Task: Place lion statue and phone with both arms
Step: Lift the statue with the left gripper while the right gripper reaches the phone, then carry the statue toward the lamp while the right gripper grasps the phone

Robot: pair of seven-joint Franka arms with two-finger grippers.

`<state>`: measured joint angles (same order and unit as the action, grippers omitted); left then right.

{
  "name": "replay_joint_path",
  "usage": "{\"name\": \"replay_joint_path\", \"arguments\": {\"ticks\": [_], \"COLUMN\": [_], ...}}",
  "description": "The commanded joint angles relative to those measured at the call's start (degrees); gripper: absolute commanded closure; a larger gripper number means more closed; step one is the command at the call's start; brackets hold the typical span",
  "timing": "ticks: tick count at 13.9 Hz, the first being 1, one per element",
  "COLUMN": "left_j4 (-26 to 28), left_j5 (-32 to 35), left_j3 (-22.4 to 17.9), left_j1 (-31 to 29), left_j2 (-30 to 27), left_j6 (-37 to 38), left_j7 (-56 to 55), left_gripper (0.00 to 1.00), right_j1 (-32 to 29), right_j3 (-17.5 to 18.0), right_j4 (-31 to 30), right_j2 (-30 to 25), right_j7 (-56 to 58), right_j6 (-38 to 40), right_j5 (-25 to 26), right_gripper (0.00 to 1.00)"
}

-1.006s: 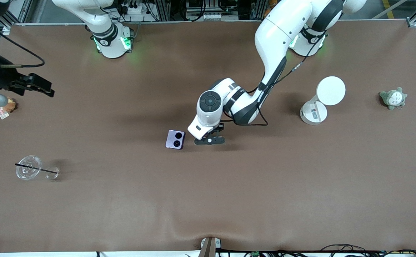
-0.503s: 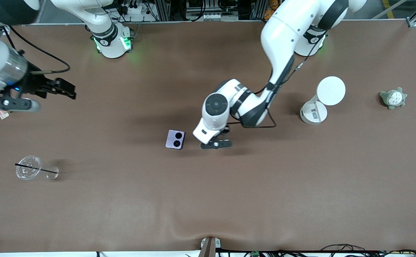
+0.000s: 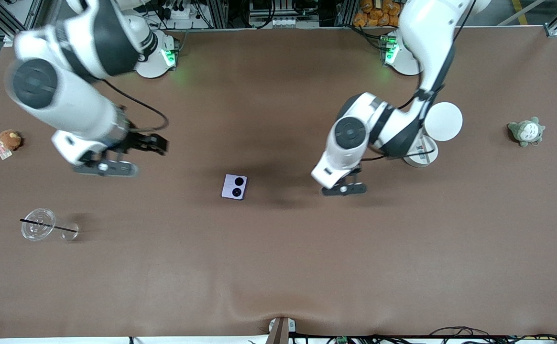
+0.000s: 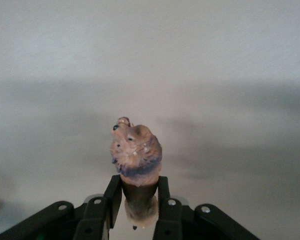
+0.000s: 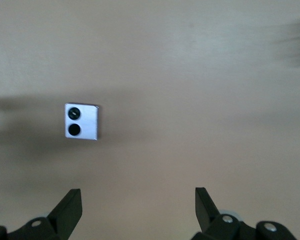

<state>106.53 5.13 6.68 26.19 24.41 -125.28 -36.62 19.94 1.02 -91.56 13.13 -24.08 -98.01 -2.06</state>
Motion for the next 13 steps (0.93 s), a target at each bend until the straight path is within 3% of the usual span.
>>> {"name": "replay_joint_path", "arguments": {"ticks": [1, 4, 9, 13], "left_j4": [14.5, 19.0, 25.6, 27.7], "left_j5": [0.9, 0.9, 0.9, 0.9], "left_j3": [0.9, 0.8, 0.9, 2.0], "left_j1": [-4.0, -6.1, -10.0, -11.1], "left_j2": [-9.5, -10.5, -10.3, -10.8], "left_j6": [-6.7, -9.5, -16.2, -17.1], "left_j7": [4.9, 6.2, 14.2, 14.7], "left_gripper": [1.0, 1.0, 1.0, 1.0], "right_j1": [3.1, 6.8, 8.8, 10.1], "right_j3": [-0.5, -0.6, -0.5, -0.6], "right_j4": [-1.2, -3.8, -3.8, -3.7], "right_j2": [3.8, 7.6, 14.7, 20.6], "right_j7": [-2.0, -8.5, -9.6, -14.2], "right_j6": [-6.6, -15.5, -21.9, -28.2], "right_j5": [0.1, 1.9, 2.5, 2.6], "right_gripper": [0.0, 0.0, 0.0, 0.0]}}
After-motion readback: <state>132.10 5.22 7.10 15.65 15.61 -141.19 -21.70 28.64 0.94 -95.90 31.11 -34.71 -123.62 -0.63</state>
